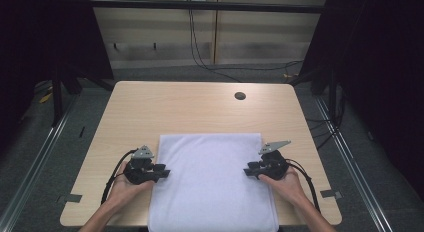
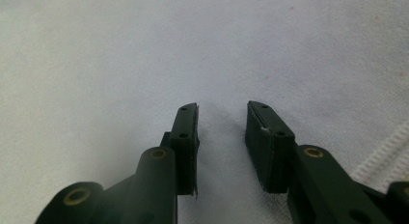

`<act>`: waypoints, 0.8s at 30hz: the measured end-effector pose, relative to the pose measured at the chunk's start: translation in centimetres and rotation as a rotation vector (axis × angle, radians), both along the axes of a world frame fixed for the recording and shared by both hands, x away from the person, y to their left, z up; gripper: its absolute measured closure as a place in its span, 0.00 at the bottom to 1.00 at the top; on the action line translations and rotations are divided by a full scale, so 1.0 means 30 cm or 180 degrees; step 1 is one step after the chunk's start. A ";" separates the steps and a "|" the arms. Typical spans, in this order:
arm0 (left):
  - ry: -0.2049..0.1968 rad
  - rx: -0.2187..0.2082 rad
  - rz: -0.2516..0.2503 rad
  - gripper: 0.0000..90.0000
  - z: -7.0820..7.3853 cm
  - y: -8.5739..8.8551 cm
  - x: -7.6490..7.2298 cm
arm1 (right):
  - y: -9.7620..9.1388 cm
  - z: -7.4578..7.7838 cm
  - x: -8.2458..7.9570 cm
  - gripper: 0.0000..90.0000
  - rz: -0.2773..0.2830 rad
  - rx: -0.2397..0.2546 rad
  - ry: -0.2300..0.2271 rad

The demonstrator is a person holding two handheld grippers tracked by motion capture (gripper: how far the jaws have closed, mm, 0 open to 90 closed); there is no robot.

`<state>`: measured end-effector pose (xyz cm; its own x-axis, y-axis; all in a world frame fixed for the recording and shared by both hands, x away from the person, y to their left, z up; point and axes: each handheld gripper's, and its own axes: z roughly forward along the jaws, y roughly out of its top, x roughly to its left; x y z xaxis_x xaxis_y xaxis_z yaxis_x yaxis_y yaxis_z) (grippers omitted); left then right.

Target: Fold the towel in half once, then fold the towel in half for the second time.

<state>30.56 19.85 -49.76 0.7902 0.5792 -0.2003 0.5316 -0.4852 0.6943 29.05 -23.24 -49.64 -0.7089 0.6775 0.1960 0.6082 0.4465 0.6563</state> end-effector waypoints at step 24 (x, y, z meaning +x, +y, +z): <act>0.0259 -0.0032 -0.0333 0.67 0.018 0.025 -0.172 | 0.011 0.027 -0.186 0.68 0.0253 -0.0055 0.0249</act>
<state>25.41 20.60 -49.22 0.8271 0.4920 -0.2716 0.5331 -0.5341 0.6561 23.47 -22.91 -48.84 -0.7434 0.6236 0.2416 0.6195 0.5061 0.6001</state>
